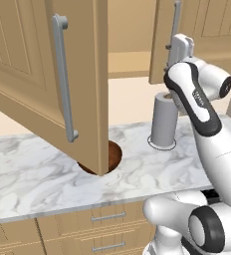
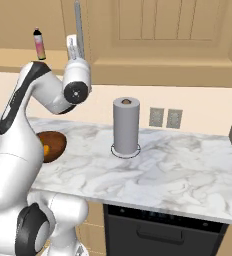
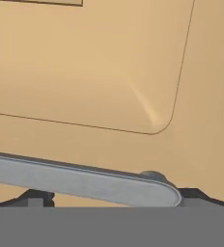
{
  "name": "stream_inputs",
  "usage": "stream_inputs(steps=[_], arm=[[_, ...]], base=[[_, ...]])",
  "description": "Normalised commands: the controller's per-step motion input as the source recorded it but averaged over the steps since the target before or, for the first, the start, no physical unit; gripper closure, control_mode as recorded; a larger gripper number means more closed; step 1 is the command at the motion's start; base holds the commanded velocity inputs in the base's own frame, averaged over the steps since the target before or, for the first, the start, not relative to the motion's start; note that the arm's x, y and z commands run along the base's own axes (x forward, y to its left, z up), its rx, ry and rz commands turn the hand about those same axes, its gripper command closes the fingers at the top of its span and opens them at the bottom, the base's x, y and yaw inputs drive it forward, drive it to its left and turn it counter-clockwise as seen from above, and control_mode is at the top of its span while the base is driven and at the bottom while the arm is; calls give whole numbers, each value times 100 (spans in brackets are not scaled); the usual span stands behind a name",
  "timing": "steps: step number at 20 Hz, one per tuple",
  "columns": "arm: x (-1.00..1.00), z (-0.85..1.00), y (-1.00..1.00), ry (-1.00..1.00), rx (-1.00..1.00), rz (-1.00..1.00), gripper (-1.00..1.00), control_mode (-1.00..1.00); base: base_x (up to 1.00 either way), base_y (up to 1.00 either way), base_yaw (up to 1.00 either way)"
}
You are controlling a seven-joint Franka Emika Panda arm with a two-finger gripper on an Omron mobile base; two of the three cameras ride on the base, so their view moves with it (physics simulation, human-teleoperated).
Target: Open the cabinet. Pick the orange and apple from the cabinet and place them into the bowl. Then close the cabinet.
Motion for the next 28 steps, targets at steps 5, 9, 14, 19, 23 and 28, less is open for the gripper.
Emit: stream_inputs(steps=[5, 9, 14, 19, 23, 28], arm=[[65, 6, 0, 5, 0, 0, -100, -100], [64, 0, 0, 3, 0, 0, -100, -100], [64, 0, 0, 1, 0, 0, -100, -100], [61, 0, 0, 1, 0, -2, -100, -100], [48, 0, 0, 0, 0, -3, -100, -100], [24, 0, 2, 0, 0, -3, -100, -100]], base=[[0, 0, 0], [0, 0, 0], [0, 0, 0], [0, 0, 0], [0, 0, 0], [0, 0, 0]])
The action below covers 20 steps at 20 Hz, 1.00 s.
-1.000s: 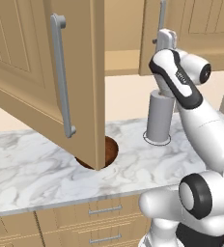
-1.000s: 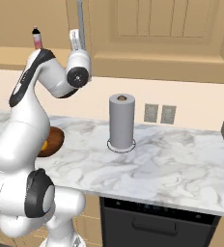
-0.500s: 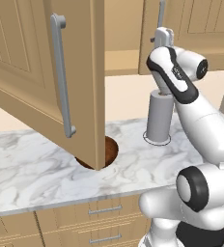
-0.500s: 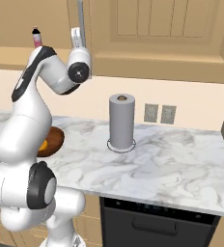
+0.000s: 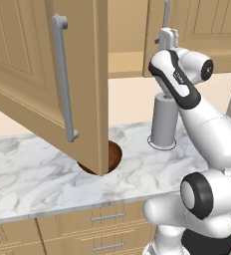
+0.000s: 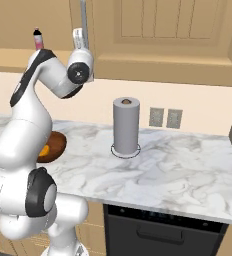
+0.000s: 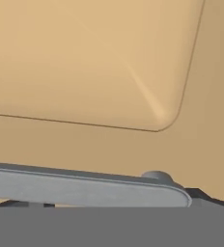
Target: Open the cabinet. Pick the orange and apple from the cabinet and place them into the bowl. Then close the cabinet.
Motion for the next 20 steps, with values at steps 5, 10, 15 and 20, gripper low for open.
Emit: stream_inputs(steps=[5, 10, 15, 20], arm=[[1, 0, 1, 0, 0, 0, -100, -100], [-5, 9, 0, 0, -1, 0, -100, -100], [-30, 16, 0, 0, -1, -1, -100, -100], [-40, 13, 0, 0, -1, -1, -100, -100]], base=[[0, 0, 0], [0, 0, 0], [0, 0, 0], [0, 0, 0]])
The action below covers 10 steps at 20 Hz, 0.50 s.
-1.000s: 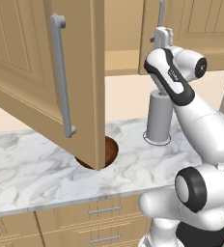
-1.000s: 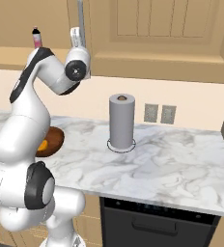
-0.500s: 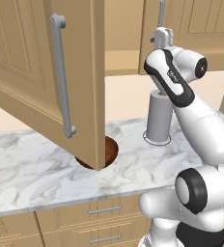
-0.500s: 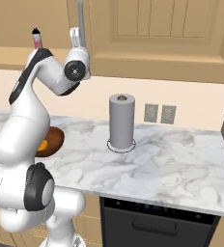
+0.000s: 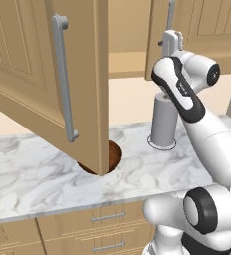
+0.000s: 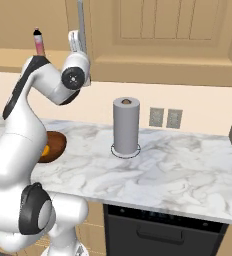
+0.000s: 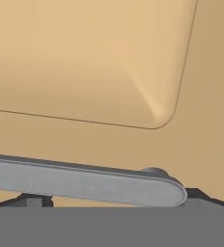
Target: Open the cabinet. Pick the orange and apple from the cabinet and place them into the bowl. Then close the cabinet.
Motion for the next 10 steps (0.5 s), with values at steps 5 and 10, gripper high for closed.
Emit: stream_inputs(steps=[5, 10], arm=[[-2, 6, 5, 2, -1, 0, -100, -100], [-16, -1, 34, 9, -9, 12, -100, -100]], base=[[0, 0, 0], [0, 0, 0]])
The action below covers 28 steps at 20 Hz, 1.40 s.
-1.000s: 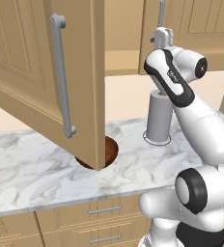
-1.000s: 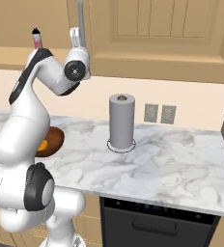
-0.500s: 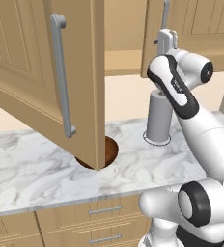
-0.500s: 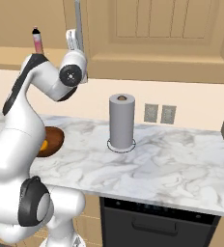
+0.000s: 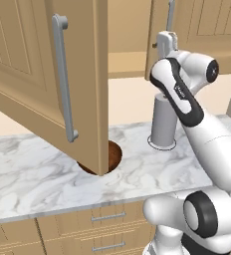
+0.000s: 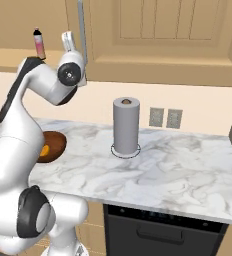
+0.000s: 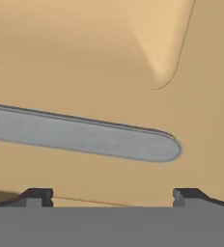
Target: Open the cabinet. Pick the orange and apple from the cabinet and place them into the bowl. Then close the cabinet.
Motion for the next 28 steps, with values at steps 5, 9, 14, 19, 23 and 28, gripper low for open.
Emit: stream_inputs(steps=[5, 9, 14, 19, 23, 28], arm=[[20, -1, 45, 2, -5, 10, -100, -100], [37, 0, 38, 0, -4, 0, -100, -100], [-4, 0, 59, 1, -16, -4, -100, -100], [-52, 8, 40, 1, -14, -9, -100, -100], [-71, 35, 6, 8, -10, -9, -100, -100], [-73, 43, 0, 25, -14, -6, -100, -100]], base=[[0, 0, 0], [0, 0, 0], [0, 0, 0], [0, 0, 0], [0, 0, 0], [0, 0, 0]])
